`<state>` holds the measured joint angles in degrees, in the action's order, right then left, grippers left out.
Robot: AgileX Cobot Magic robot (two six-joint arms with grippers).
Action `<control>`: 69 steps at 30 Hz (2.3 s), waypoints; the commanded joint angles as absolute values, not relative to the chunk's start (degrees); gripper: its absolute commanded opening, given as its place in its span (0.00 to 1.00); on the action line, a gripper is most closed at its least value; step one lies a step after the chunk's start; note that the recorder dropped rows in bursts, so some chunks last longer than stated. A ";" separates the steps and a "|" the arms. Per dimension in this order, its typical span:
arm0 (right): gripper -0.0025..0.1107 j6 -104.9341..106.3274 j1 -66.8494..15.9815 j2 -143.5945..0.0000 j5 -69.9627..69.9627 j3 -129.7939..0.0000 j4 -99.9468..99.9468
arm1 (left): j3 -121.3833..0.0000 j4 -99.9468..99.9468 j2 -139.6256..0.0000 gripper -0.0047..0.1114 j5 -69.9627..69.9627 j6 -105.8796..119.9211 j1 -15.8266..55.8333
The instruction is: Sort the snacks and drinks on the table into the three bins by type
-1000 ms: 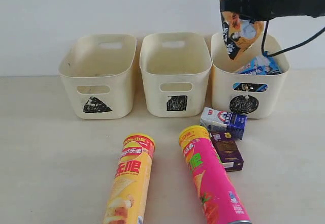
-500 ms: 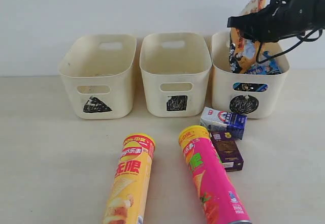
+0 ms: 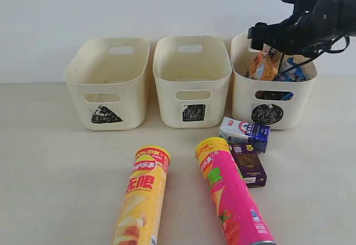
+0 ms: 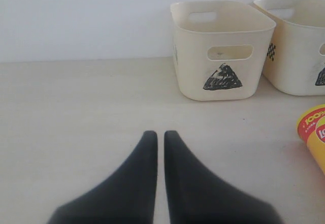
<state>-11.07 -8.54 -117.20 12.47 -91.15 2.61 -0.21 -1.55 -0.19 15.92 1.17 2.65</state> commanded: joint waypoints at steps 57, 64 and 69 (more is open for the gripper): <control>0.02 9.26 6.54 -81.28 47.38 -61.79 -3.63 | 0.00 -1.55 0.00 0.07 15.43 0.85 2.45; 0.02 7.94 6.77 -70.71 36.76 -52.67 -2.92 | 0.00 -1.55 0.00 0.07 15.43 0.85 2.45; 0.02 6.12 6.77 -58.52 25.57 -43.62 -1.95 | 0.00 -1.55 0.00 0.07 15.43 0.85 2.45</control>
